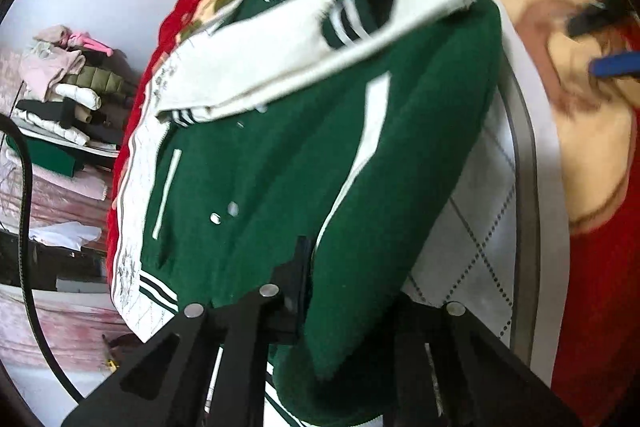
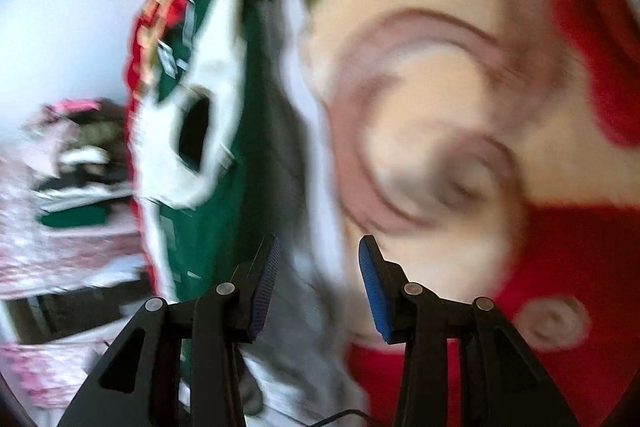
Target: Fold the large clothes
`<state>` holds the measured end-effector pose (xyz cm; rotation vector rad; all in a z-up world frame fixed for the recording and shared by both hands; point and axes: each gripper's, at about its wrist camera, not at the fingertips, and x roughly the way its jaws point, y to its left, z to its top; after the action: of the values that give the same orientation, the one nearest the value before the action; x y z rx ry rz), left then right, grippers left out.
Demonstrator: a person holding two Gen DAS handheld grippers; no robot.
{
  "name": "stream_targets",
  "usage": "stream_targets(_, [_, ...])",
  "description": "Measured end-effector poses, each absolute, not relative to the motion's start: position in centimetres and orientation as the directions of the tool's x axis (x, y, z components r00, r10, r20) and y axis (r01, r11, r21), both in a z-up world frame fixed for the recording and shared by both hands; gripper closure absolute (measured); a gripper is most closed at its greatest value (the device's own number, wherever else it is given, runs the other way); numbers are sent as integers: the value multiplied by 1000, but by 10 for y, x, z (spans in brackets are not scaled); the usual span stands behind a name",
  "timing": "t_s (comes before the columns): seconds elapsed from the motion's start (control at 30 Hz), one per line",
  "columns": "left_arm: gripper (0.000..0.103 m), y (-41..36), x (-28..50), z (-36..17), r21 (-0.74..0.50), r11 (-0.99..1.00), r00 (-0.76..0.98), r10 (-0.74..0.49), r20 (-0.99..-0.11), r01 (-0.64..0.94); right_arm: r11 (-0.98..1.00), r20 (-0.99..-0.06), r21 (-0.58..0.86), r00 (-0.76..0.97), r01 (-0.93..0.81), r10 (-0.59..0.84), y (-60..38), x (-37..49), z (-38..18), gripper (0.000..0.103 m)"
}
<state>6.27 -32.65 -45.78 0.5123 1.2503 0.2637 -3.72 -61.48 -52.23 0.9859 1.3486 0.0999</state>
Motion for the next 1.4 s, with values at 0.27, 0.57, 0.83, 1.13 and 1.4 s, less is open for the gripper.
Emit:
stream_targets(0.27, [94,-308,77,-446,461,885,315,420,-851,66,382,-556,806,358,452,750,-605,84,-581,33])
stream_targets(0.57, [95,-285,86,-430,372,924,321,328,-888,84,486,-608,785,331,384,721,-547,156,-581,89])
stream_targets(0.83, [96,-213,95,-376,248,969,362,229,-904,6,476,-559,829,449,294,697,-472,182,-470,91])
stream_targets(1.13, [95,-56,102,-360,175,969,325,223,-919,-173,670,-687,717,356,191,634,-270,279,-411,92])
stream_targets(1.4, [74,111,120,-467,1,910,116,54,-992,-414,849,-867,498,123,177,483,-86,351,-490,91])
